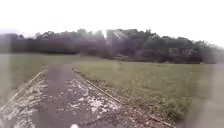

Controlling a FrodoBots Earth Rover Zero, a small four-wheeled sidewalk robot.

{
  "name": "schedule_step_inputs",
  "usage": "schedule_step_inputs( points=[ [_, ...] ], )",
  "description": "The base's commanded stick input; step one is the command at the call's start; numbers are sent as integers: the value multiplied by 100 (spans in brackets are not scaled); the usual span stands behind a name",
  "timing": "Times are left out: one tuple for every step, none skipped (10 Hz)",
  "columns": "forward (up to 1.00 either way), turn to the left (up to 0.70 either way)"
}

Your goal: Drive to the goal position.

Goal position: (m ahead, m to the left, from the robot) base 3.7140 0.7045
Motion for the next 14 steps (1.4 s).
schedule_step_inputs(
  points=[
    [70, 35],
    [70, 35],
    [70, 35],
    [70, 35],
    [70, 35],
    [70, 35],
    [70, 35],
    [70, 35],
    [70, 35],
    [70, 35],
    [70, 35],
    [70, 35],
    [70, 35],
    [70, 34]
  ],
)
